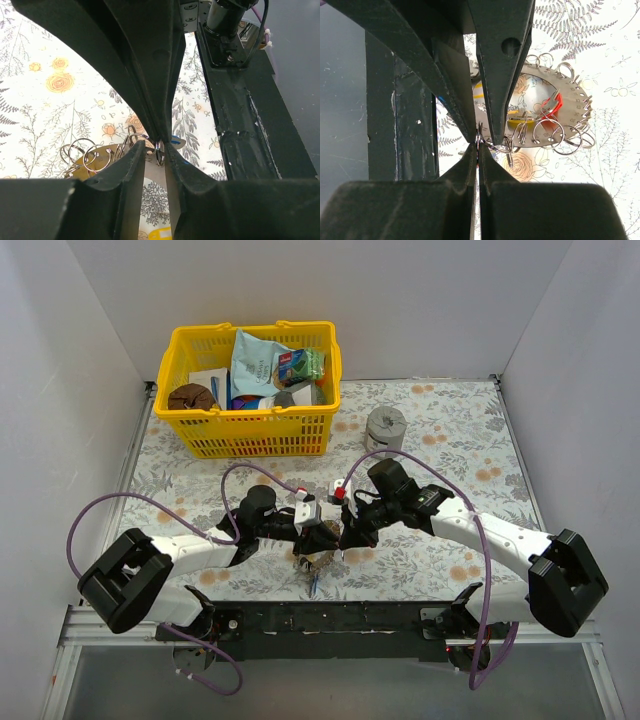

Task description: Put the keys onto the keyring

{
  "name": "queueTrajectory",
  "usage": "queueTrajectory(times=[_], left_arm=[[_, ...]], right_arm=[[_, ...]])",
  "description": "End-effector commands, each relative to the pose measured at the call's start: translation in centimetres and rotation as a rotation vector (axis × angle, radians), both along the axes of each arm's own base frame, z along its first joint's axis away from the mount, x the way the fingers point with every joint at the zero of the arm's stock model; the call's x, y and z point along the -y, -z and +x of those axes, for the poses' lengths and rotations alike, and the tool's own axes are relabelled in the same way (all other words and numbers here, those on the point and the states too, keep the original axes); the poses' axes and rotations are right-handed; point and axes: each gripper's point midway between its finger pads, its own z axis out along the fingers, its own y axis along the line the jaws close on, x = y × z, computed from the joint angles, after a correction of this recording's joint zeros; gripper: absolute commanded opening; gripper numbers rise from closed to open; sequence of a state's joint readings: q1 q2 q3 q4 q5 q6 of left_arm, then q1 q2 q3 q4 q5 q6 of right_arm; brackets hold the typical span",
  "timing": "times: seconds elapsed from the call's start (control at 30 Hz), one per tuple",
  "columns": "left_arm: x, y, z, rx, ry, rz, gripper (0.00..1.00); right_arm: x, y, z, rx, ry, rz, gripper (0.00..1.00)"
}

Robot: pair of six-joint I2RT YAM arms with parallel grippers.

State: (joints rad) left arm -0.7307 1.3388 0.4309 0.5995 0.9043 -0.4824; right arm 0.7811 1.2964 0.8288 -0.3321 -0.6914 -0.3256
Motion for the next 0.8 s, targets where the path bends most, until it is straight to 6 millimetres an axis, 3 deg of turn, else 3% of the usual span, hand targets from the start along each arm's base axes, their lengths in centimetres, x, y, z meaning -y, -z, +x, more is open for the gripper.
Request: queueTrajectory(times=[0.0, 0.2, 0.53, 0.77], left_arm=[[0.0, -0.8, 0.2, 0.020, -0.019, -0.025, 0.20], [0.2, -1.7, 0.0, 0.025, -0.003, -0.052, 0.14], [0.0, -3.0, -0.2, 0.052, -0.001, -0.074, 0.19], [-0.3, -2.5, -0.1, 0.043, -0.023, -0.043, 0.21]], right_arm=[[-1.4, -3.5, 0.6, 0.077, -0.030, 0.108, 0.01], [-1.4, -3.1, 0.5, 0.069, -0.033, 0.103, 0.01], [-1.3, -2.6, 0.4, 0.058, -0.036, 0.091, 0.01], [-1.4, -2.9, 0.6, 0.064, -0.034, 0.097, 0.01]])
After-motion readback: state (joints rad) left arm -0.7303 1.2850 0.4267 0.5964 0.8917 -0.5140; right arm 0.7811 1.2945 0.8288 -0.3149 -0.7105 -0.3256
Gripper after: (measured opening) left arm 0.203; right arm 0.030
